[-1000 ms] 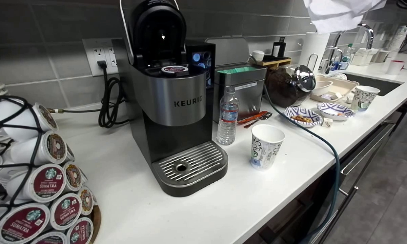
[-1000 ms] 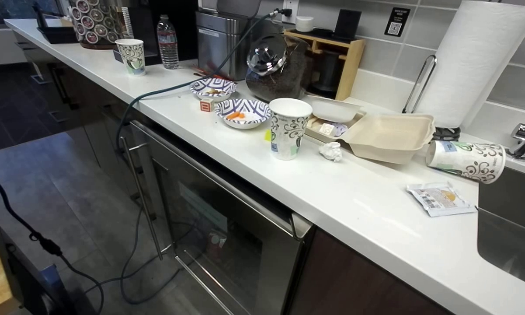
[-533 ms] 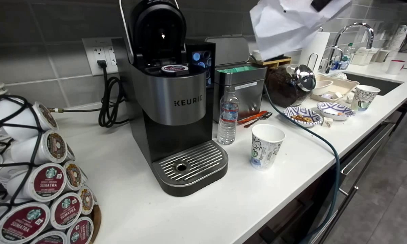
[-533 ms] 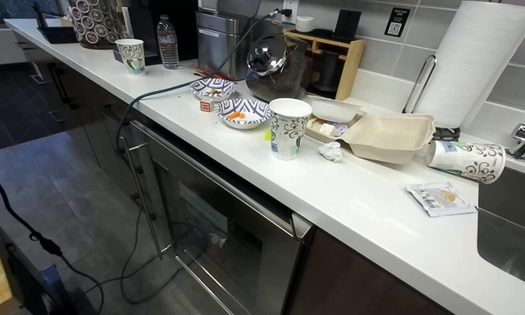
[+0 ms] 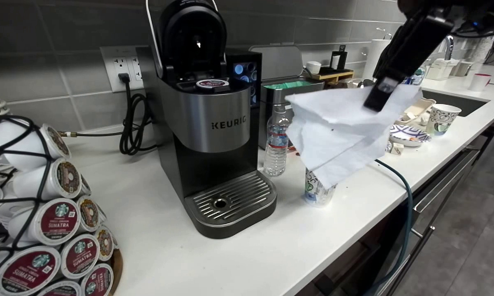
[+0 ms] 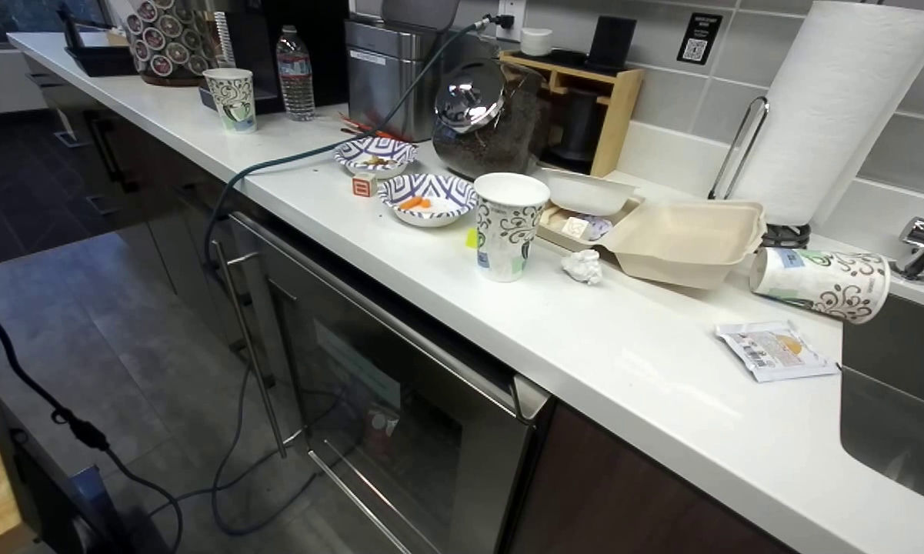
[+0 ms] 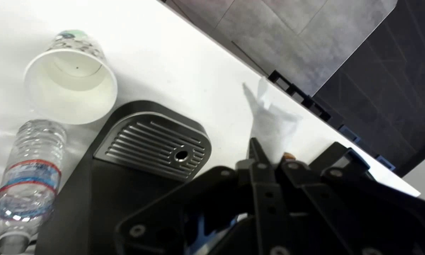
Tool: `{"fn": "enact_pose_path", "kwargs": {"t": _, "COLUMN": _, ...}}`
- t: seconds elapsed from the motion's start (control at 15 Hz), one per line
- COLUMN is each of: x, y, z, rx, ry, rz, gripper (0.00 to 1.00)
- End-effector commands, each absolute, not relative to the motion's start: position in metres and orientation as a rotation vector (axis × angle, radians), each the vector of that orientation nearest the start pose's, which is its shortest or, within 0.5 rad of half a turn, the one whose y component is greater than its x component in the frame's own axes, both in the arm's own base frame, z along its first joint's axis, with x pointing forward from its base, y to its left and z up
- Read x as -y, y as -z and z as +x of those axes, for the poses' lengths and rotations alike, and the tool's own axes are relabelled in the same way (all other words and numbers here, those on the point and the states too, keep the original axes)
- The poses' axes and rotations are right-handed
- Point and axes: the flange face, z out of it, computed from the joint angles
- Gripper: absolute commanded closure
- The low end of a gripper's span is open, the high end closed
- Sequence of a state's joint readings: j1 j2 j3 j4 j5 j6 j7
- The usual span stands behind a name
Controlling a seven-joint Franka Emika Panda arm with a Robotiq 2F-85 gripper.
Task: Use the white napkin to wipe underneath the coffee maker chamber.
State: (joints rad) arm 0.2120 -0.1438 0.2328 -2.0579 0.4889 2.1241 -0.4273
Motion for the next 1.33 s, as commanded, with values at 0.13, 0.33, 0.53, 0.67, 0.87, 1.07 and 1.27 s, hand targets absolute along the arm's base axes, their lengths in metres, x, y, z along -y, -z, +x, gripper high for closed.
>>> {"fn": "enact_pose_path", "kwargs": {"t": 0.13, "x": -0.259, "y": -0.51, "z": 0.478, "rx": 0.894, "ry": 0.241, "rz": -2.55, "gripper": 0.98}}
{"fn": "enact_pose_path", "kwargs": {"t": 0.33, "x": -0.28, "y": -0.497, "z": 0.487, "rx": 0.775, "ry": 0.215, "rz": -2.657, "gripper": 0.99}}
{"fn": "enact_pose_path", "kwargs": {"t": 0.53, "x": -0.299, "y": -0.471, "z": 0.496, "rx": 0.635, "ry": 0.229, "rz": -2.787, "gripper": 0.99}}
{"fn": "enact_pose_path", "kwargs": {"t": 0.67, "x": -0.316, "y": -0.453, "z": 0.499, "rx": 0.542, "ry": 0.221, "rz": -2.858, "gripper": 0.99}}
{"fn": "enact_pose_path", "kwargs": {"t": 0.87, "x": -0.353, "y": -0.435, "z": 0.504, "rx": 0.408, "ry": 0.26, "rz": -2.914, "gripper": 0.99}}
{"fn": "enact_pose_path", "kwargs": {"t": 1.07, "x": -0.38, "y": -0.418, "z": 0.51, "rx": 0.269, "ry": 0.35, "rz": -2.967, "gripper": 0.99}}
{"fn": "enact_pose_path", "kwargs": {"t": 1.27, "x": -0.392, "y": -0.394, "z": 0.512, "rx": 0.192, "ry": 0.4, "rz": -3.031, "gripper": 0.99}}
